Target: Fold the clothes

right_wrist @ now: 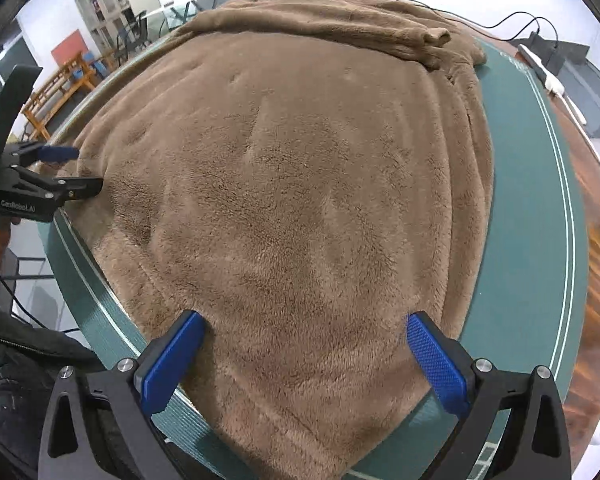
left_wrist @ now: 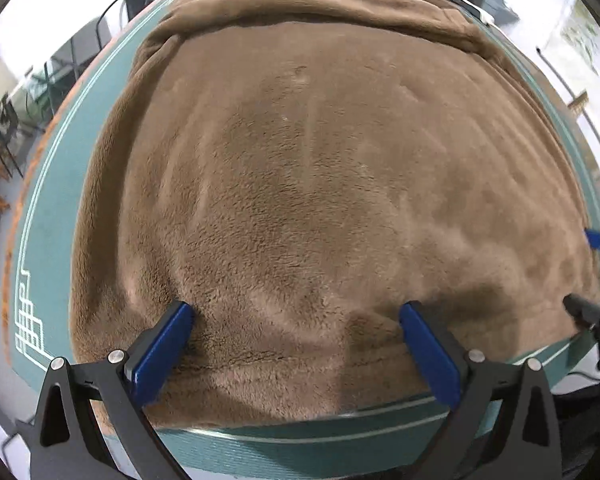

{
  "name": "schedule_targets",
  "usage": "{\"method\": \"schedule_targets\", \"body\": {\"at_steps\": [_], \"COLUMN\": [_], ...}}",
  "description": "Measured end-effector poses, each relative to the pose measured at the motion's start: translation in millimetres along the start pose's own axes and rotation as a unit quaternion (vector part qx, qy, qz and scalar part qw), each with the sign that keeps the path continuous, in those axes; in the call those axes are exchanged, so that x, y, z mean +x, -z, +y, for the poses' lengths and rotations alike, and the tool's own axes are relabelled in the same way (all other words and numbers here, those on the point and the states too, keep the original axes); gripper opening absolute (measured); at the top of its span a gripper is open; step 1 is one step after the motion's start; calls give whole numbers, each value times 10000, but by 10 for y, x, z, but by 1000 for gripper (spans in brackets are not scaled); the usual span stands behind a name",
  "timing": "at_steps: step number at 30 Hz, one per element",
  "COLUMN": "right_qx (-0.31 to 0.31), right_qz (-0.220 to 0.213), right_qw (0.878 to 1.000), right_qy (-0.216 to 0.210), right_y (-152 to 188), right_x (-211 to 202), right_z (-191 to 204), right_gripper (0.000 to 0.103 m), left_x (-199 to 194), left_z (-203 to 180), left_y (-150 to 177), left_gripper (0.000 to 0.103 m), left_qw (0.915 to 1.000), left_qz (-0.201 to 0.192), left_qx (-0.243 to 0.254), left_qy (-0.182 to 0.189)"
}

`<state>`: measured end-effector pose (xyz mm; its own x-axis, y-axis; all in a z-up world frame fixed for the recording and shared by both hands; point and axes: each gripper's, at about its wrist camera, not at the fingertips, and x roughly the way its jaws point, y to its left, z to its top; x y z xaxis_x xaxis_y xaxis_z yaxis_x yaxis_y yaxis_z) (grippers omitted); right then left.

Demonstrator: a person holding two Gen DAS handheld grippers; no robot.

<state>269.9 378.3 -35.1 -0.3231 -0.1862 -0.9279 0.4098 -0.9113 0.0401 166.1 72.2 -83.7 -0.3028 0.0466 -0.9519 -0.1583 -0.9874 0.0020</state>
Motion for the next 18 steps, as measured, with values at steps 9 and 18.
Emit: {"method": "schedule_targets", "body": {"at_steps": [9,18], "right_qx": [-52,-52], "right_qz": [-94,-165], "right_qw": [9999,9999], "right_qy": [-9,5], "right_y": [-12,-43], "right_x": [12,22], "right_z": [-55,-122], "right_gripper": [103,103], "left_x": [-387,-443], "left_z": [299,768], "left_y": [51,557], "left_gripper": [103,99], "left_qw": [9955,9922], "left_qz": [-600,-528], "left_qx": [85,19], "left_qy": [-728,-1130]}}
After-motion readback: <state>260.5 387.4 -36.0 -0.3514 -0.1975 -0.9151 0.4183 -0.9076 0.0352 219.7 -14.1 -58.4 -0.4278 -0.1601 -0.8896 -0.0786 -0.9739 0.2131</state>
